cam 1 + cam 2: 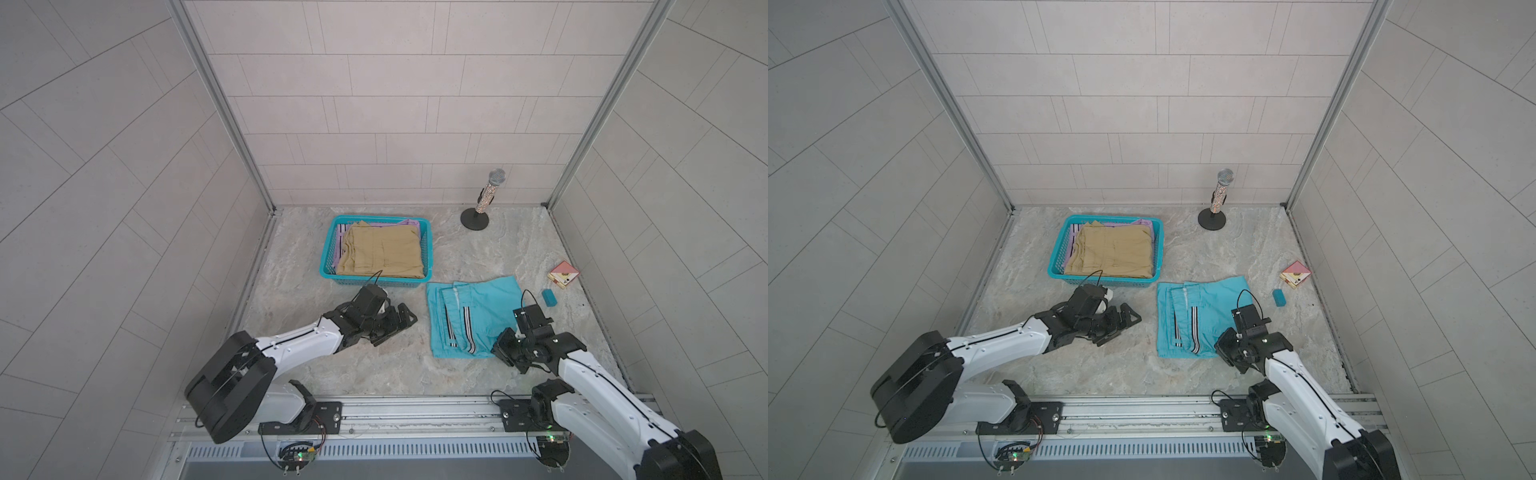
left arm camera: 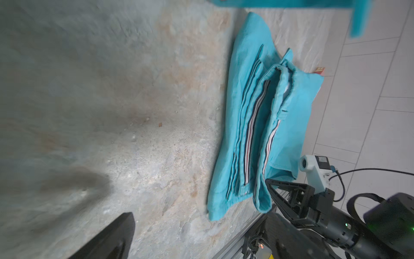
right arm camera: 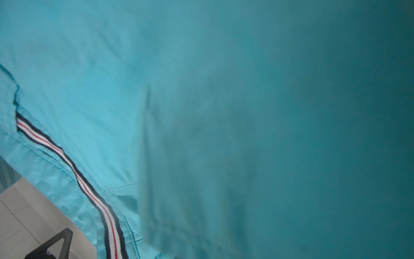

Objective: Put the folded long pants in the basket
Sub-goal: Pick up the long pant at the center of the board.

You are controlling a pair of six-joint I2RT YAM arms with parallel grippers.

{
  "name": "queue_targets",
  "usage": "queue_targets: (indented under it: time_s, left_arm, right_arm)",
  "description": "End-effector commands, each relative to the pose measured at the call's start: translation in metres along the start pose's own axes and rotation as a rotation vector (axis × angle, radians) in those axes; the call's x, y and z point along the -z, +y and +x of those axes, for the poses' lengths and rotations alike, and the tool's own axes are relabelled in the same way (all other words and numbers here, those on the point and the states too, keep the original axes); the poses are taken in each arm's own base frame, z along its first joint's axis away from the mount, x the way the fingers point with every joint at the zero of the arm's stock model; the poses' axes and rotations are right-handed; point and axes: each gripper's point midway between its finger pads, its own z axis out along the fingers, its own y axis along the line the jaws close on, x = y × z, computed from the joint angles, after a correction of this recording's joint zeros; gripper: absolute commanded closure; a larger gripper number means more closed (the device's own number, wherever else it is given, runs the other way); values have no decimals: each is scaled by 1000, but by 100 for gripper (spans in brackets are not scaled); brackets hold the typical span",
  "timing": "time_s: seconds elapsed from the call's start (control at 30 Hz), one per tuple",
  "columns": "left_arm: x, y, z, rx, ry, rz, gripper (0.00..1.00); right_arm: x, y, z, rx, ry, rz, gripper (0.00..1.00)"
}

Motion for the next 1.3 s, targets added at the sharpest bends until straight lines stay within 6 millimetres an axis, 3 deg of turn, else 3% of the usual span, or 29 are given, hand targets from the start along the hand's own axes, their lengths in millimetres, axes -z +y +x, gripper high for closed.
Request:
queue_targets:
  time_s: [0.0, 0.1, 0.4, 0.53, 0.6, 0.67, 0.73, 0.8, 0.87, 1.07, 1.13, 1.27]
  left_arm:
    - [-11, -10, -1, 2, -31, 45, 0]
    - [-21, -3, 6, -8, -22, 19, 0]
    - [-52, 13, 21, 8, 21, -16, 5]
    - [-65, 24, 23, 20, 36, -33, 19]
    - [-68, 28, 25, 19, 46, -40, 39]
    - [-67, 31, 24, 15, 43, -48, 66]
    - [-62, 33, 22, 9, 40, -56, 90]
    - [-53, 36, 17, 1, 30, -77, 100]
    - [-39, 44, 13, 2, 28, -113, 100]
    - [2, 70, 3, 23, 35, -184, 100]
    - [13, 74, 4, 9, 41, -204, 100]
    - [21, 75, 11, -10, 72, -204, 100]
  right_arm:
    - [-6, -32, 27, -51, 71, 85, 100]
    - [-11, -36, 34, -65, 68, 58, 100]
    - [-17, -18, 40, -41, 81, 11, 100]
    - [-26, 1, 49, -4, 134, -57, 100]
    - [-27, 13, 52, 16, 152, -109, 100]
    - [-23, 35, 56, 79, 177, -207, 85]
    - [-12, 59, 59, 157, 191, -312, 63]
    - [4, 69, 59, 246, 169, -338, 48]
    - [27, 78, 56, 355, 124, -345, 35]
    - [80, 97, 47, 578, 10, -334, 24]
    - [83, 101, 42, 605, -14, -324, 23]
    - [66, 109, 29, 632, -32, -270, 22]
